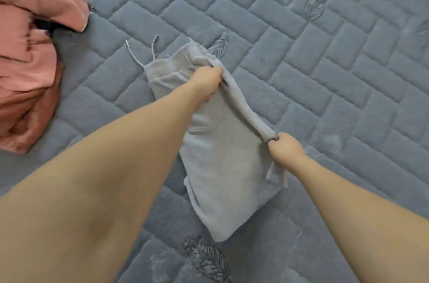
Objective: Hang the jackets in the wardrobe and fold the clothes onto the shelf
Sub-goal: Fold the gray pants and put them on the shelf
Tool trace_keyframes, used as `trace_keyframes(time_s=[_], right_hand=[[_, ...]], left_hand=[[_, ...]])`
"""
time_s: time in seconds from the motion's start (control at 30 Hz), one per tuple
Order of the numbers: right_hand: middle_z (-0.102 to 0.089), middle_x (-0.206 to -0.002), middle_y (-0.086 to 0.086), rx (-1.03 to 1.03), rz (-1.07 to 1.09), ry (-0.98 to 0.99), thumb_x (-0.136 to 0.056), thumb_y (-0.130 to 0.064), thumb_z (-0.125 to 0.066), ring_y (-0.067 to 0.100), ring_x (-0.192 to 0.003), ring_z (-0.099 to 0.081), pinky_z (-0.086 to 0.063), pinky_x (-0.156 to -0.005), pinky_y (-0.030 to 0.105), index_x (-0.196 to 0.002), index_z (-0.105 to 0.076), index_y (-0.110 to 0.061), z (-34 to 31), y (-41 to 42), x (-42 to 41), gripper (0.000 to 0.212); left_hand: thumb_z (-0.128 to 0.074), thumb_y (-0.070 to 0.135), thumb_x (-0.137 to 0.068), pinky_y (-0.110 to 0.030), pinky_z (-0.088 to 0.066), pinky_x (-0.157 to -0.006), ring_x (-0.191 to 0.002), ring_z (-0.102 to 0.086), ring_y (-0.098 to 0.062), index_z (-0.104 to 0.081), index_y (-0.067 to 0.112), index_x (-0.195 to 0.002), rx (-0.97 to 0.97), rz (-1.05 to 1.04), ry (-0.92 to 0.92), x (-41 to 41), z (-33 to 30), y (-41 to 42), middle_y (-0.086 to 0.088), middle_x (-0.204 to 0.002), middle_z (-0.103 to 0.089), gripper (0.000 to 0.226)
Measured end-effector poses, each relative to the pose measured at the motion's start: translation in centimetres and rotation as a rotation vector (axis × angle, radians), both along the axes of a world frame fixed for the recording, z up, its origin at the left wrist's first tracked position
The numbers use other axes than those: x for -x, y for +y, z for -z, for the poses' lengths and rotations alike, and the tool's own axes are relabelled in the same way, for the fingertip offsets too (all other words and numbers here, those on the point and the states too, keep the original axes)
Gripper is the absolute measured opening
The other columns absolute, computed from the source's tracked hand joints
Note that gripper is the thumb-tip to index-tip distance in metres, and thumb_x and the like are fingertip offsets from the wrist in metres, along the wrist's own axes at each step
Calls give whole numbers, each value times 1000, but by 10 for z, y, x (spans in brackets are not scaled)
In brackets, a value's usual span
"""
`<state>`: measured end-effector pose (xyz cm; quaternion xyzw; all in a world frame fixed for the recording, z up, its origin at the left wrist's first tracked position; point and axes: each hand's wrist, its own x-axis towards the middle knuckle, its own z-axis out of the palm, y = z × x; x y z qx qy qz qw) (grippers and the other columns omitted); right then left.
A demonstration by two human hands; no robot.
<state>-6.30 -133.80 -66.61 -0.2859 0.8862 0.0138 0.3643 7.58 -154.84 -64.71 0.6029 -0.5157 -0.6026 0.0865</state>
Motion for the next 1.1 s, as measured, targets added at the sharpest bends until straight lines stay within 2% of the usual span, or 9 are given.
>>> trace_keyframes(time_s=[0.1, 0.17, 0.23, 0.33, 0.43, 0.5, 0.73, 0.9, 1.1], right_hand=[[-51, -127, 14, 1, 125, -39, -81, -34, -62, 35, -119, -48, -41, -98, 41, -119, -53, -18, 29, 18, 25, 42], [-36, -138, 11, 32, 143, -67, -75, -41, -72, 35, -132, -32, -29, -109, 42, -141, -37, -23, 43, 23, 22, 77], [-36, -131, 9, 120, 132, -103, -73, -42, -73, 32, -130, -32, -30, -107, 40, -135, -41, -24, 54, 22, 21, 73], [-43, -112, 4, 235, 7, -232, -74, -38, -69, 23, -114, -43, -37, -98, 32, -103, -58, -16, 52, 17, 21, 38], [-69, -96, 10, 431, 289, -582, -78, -14, -68, 23, -87, -66, -54, -75, 33, -86, -70, -12, 36, 14, 21, 8], [-74, -88, 16, 438, 359, -720, -75, -13, -67, 24, -76, -70, -57, -67, 36, -84, -71, -8, 27, 15, 26, 11], [-60, -70, 0, -255, -300, -349, -79, -34, -70, 18, -61, -53, -39, -57, 27, -68, -60, -15, -2, 32, 75, 24], [-57, -75, 11, -91, 325, -612, -83, -8, -57, 22, -61, -53, -50, -67, 34, -82, -57, -9, -11, 56, 91, 1], [-55, -104, 18, 176, 937, -448, -85, 8, -43, 33, -83, -60, -53, -55, 42, -125, -45, -6, 23, 90, 56, 42]], left_hand=[[-42, 32, -93, -45, -33, -111, -129, -41, -36, -55, 13, -129, 156, 117, -403, 1, 36, 24, -15, -140, -45, 43], [-44, 32, -87, -47, -25, -110, -131, -31, -34, -48, 19, -126, 277, -43, -630, -26, 58, 39, -9, -142, -33, 41], [-49, 35, -85, -46, -27, -106, -129, -30, -35, -41, 19, -127, 246, -287, -687, -57, 75, 60, -10, -143, -31, 45], [-61, 38, -83, -43, -39, -101, -120, -45, -33, -43, 15, -129, 139, -574, -523, -82, 87, 87, -11, -138, -43, 55], [-66, 36, -83, -36, -47, -78, -87, -55, -18, -50, 16, -109, 2, -746, -234, -86, 84, 105, -8, -117, -57, 36], [-71, 37, -82, -41, -51, -89, -96, -61, -24, -58, 14, -112, -238, -772, -73, -81, 77, 114, -9, -117, -63, 40], [-77, 25, -79, -47, -52, -95, -100, -64, -34, -60, 6, -127, -482, -562, -98, -48, 56, 163, -14, -115, -68, 55], [-77, 22, -78, -38, -55, -70, -85, -66, -30, -62, 8, -107, -464, -513, -135, -63, 46, 184, -13, -102, -68, 36], [-77, 37, -82, -44, -50, -84, -106, -59, -38, -41, 2, -124, -413, -258, -394, -93, 45, 220, -14, -118, -56, 65]])
